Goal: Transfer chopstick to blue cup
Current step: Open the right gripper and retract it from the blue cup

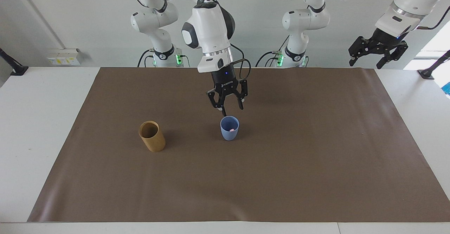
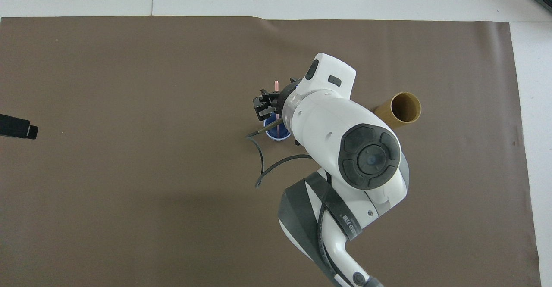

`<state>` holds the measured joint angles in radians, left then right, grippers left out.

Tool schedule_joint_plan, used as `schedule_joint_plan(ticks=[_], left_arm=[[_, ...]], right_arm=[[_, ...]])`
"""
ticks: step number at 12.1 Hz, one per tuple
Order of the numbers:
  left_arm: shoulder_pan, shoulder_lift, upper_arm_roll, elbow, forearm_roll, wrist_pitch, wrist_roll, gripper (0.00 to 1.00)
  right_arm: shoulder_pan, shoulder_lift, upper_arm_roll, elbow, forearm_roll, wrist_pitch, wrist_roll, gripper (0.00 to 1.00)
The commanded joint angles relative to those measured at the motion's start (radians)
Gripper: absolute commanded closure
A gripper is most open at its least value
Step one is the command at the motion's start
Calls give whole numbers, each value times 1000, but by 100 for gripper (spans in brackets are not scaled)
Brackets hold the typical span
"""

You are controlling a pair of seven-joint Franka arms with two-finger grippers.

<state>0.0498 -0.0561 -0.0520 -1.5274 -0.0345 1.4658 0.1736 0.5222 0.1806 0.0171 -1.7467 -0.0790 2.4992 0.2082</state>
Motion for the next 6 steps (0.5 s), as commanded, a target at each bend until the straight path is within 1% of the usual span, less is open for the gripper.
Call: schedule_joint_plan(ticks=[1,2,4,5,6], left_arm=[[10,-13,0,-5,-11,1,-8,0],[10,-13,-2,-4,-11,-1,-8,0],[8,-13,-2,-5,-11,-1,-8,0],[10,-13,-2,-4,-11,-1,-8,0],[10,-13,-2,-4,-11,-1,-8,0]], right_arm=[[-33,-67,3,3,28,-124,20,17],[-51,-100,1,1,27,-197,36,17],[-115,-163,0,1,27,-357,39,10],[-148,-185,0,1,27,-408,39,0],[-181,-199,-2,1,27,-455,37,0]])
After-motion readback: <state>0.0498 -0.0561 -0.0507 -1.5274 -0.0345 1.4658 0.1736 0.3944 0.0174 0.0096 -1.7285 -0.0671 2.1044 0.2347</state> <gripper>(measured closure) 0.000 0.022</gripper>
